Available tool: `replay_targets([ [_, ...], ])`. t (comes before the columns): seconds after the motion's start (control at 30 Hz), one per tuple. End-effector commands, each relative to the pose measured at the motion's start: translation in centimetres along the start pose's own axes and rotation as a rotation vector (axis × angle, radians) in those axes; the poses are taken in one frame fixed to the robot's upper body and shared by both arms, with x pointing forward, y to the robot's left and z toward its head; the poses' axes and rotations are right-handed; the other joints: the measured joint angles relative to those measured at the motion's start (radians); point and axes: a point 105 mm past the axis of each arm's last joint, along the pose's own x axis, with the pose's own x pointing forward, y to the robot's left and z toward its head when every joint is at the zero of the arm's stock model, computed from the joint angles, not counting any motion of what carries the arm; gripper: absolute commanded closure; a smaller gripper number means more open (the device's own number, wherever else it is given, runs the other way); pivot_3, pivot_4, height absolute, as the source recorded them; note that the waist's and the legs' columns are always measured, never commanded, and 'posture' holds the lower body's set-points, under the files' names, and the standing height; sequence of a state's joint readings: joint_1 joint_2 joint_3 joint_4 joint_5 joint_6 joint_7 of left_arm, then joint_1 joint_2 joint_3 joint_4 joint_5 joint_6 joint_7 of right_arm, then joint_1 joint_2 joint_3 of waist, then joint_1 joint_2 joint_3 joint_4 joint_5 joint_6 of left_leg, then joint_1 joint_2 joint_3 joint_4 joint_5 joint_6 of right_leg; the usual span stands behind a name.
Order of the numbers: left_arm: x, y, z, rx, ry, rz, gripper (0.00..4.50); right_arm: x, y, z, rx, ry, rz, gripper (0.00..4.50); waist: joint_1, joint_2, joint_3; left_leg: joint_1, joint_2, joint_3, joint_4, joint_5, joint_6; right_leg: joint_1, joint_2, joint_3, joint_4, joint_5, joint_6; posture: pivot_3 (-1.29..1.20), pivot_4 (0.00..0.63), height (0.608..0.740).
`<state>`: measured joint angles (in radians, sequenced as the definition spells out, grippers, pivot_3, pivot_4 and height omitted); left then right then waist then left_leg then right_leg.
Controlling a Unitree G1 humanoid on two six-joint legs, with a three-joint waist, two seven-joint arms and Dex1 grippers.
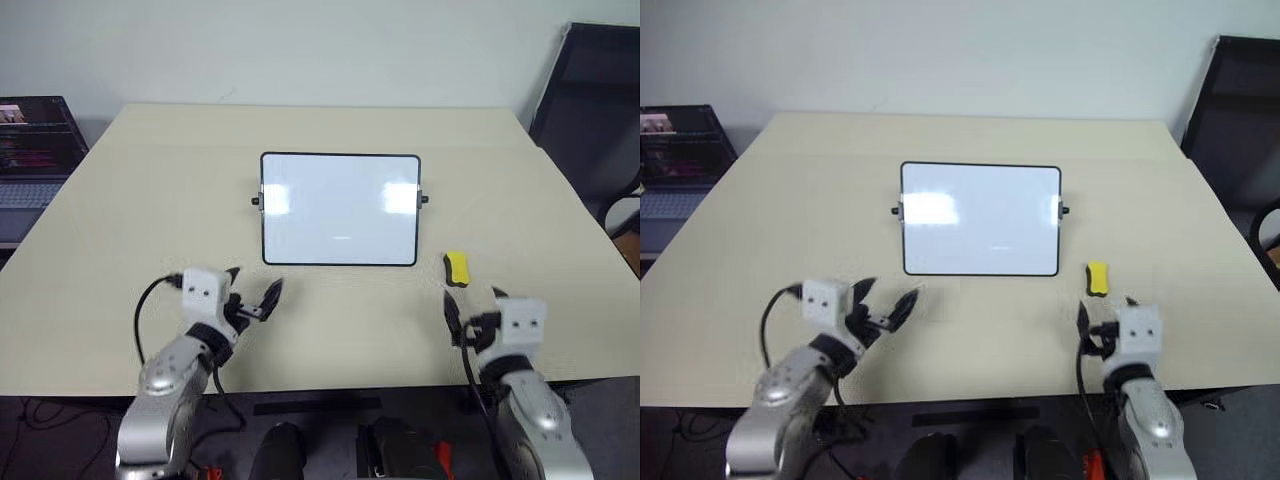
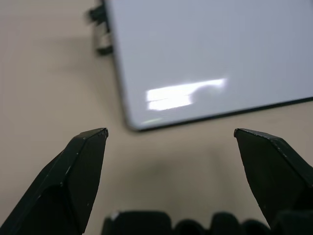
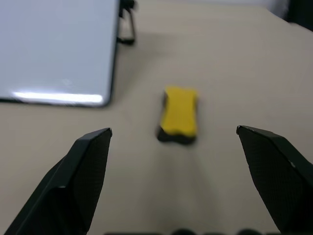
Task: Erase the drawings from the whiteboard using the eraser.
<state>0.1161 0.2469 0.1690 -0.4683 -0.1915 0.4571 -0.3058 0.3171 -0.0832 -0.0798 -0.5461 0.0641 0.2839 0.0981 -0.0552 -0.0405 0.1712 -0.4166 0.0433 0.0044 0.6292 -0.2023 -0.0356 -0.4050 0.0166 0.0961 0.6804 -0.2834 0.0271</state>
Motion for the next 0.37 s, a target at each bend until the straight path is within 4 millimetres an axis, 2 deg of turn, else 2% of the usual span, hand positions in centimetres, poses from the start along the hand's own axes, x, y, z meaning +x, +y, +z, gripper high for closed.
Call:
replay_targets([
  [0.03, -0.8, 1.1, 2.4, 0.113, -0.114, 0.132, 0.00, -0.1, -1.1, 0.8, 0.041, -0.080, -0.034, 0.03, 0.000, -0.001, 0.000, 0.000, 0.000, 0.000, 0.000, 0.000, 0.000, 0.000, 0.000, 0.000, 0.000, 0.000, 0.000, 0.00, 0.150, 0.740],
  [0.17, -1.1, 1.5, 2.3, 0.126, -0.112, 0.184, 0.00, 0.2, -0.8, 1.2, 0.012, -0.097, 0.017, 0.03, 0.000, -0.001, -0.001, 0.002, 0.000, 0.001, 0.000, 0.001, 0.001, 0.001, 0.000, 0.001, 0.000, 0.000, -0.001, 0.00, 0.150, 0.740],
  [0.3, -2.0, 2.7, 1.2, 0.126, -0.073, 0.230, 0.00, 0.1, 0.0, 2.1, 0.020, -0.110, 0.044, 0.03, 0.003, -0.001, -0.001, 0.001, 0.000, 0.002, -0.002, 0.000, 0.000, 0.000, 0.000, 0.000, 0.000, -0.001, -0.003, 0.00, 0.150, 0.740],
  [0.37, -1.7, 2.6, 1.1, 0.120, -0.072, 0.231, 0.00, 0.6, 0.2, 2.6, 0.005, -0.109, 0.072, 0.03, 0.003, -0.001, -0.001, 0.000, 0.001, 0.001, -0.003, -0.001, -0.001, -0.001, 0.000, -0.001, 0.000, -0.001, 0.000, 0.00, 0.150, 0.740],
])
